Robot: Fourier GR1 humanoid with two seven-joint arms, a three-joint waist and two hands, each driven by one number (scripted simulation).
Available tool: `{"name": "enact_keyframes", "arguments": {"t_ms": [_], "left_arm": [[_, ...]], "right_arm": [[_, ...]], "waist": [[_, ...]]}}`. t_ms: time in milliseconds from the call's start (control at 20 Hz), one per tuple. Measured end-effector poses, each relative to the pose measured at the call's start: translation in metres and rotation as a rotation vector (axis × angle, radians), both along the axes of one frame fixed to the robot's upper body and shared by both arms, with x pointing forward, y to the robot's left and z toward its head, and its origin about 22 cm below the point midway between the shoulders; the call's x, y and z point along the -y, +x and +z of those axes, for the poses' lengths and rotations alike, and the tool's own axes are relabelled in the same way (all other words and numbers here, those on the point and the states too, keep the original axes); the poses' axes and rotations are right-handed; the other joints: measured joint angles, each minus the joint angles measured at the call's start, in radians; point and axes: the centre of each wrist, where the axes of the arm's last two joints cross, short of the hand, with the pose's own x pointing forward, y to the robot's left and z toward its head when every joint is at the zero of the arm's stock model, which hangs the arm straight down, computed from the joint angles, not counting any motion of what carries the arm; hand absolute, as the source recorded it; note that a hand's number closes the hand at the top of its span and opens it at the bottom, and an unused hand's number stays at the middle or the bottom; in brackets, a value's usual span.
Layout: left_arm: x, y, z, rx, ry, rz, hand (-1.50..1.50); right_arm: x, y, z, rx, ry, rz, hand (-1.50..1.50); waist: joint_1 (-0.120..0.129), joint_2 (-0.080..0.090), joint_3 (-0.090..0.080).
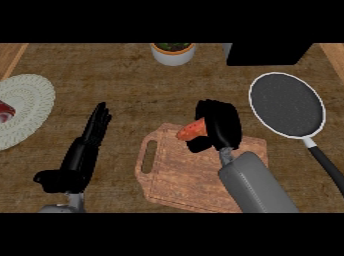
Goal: Pick the sweet potato from the cutting board and place it in the pan
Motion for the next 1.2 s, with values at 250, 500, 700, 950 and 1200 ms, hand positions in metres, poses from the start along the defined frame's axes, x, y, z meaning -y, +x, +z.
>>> {"name": "enact_keyframes", "arguments": {"t_ms": [250, 500, 700, 950, 1200], "left_arm": [[0.005, 0.0, -0.001, 0.0, -0.007, -0.004, 0.0], [0.001, 0.003, 0.002, 0.009, -0.004, -0.012, 0.0], [0.003, -0.001, 0.004, 0.011, 0.0, -0.016, 0.0], [0.004, 0.001, 0.004, 0.017, 0.003, -0.014, 0.0], [0.001, 0.0, 0.009, 0.023, 0.004, -0.019, 0.0]], "right_arm": [[-0.003, -0.017, 0.042, 0.146, 0.076, -0.132, 1.5], [0.013, -0.027, 0.06, 0.212, 0.181, -0.259, 1.5], [0.04, -0.024, 0.058, 0.237, 0.269, -0.344, 1.5], [0.091, -0.005, 0.042, 0.287, 0.297, -0.43, 1.5], [0.143, 0.016, 0.026, 0.373, 0.205, -0.504, 1.5]], "waist": [[0.003, 0.002, 0.0], [0.012, 0.006, 0.001], [0.017, 0.009, 0.001], [0.021, 0.012, 0.002], [0.028, 0.014, 0.002]]}}
